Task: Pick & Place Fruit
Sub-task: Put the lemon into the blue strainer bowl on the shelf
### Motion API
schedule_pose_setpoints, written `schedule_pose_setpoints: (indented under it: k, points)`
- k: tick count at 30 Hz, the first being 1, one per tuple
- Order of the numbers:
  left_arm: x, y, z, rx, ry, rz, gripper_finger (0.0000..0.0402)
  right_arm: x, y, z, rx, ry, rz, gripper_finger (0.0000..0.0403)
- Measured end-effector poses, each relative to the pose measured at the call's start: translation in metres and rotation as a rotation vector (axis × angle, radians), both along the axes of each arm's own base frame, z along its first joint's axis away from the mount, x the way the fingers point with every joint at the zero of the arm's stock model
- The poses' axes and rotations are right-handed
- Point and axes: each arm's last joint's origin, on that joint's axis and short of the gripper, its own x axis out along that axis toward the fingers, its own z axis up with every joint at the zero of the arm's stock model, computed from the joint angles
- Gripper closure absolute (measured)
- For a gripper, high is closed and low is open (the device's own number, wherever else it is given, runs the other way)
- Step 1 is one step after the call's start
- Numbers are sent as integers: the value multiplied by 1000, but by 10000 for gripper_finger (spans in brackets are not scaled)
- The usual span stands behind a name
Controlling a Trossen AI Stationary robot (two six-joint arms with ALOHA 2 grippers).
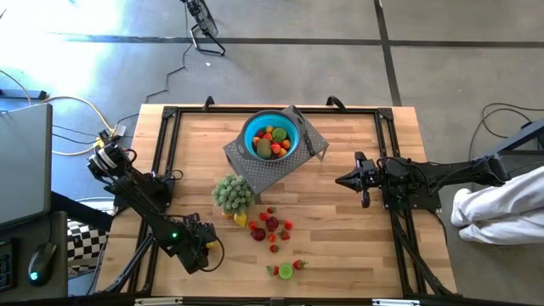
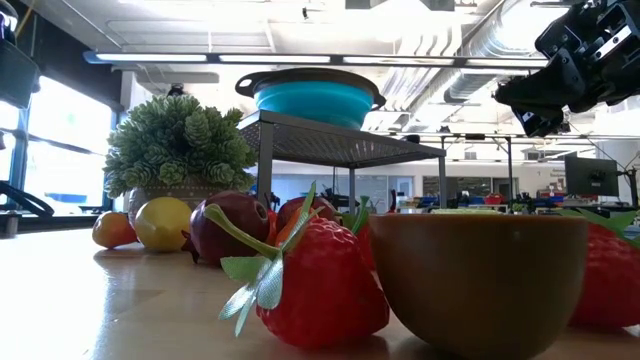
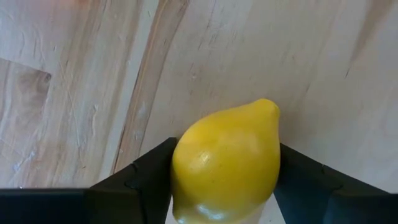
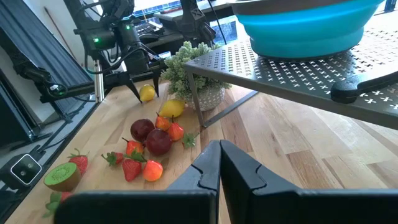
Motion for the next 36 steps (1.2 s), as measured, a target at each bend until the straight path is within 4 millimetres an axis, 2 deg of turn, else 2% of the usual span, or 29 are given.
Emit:
schedule_pose_setpoints:
  k: [18, 28, 36]
  points:
    - [6, -4, 6, -11, -92, 12, 191, 0, 0, 0, -3, 0, 0, 401]
    - [26, -18, 37, -27, -275, 30, 191, 0, 0, 0, -4, 1, 1, 401]
    - [63, -16, 83, -28, -411, 19, 189, 0, 0, 0, -10, 5, 7, 401]
